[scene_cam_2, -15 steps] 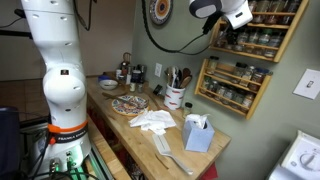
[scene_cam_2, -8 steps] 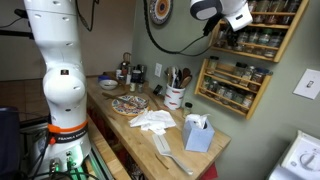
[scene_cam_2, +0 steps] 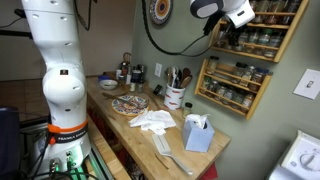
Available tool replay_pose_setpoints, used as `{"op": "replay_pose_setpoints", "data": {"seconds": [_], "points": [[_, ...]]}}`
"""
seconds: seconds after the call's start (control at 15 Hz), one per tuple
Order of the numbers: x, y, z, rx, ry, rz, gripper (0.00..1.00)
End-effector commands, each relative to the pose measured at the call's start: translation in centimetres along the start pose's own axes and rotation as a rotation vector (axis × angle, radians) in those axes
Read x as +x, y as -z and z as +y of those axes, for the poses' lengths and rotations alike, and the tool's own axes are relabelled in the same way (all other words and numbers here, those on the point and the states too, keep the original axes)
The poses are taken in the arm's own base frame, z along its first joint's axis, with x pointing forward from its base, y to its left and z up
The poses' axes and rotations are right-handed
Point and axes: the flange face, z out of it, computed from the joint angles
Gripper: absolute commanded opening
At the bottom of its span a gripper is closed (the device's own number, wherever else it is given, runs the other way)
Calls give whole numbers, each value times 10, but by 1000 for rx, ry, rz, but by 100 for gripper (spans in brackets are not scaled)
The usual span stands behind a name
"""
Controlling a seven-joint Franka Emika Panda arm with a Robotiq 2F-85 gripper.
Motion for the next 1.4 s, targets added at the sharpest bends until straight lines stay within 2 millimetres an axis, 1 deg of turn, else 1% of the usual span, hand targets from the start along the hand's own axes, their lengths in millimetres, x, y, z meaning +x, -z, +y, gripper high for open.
{"op": "replay_pose_setpoints", "data": {"seconds": [0.0, 0.8, 1.13, 1.2, 1.33], "points": [[-2, 4, 23, -73, 9, -30, 100], [-10, 9, 33, -141, 40, -89, 100], [-10, 9, 37, -167, 45, -97, 100], [-12, 8, 41, -183, 48, -110, 100], [-15, 2, 54, -230, 52, -136, 100]]}}
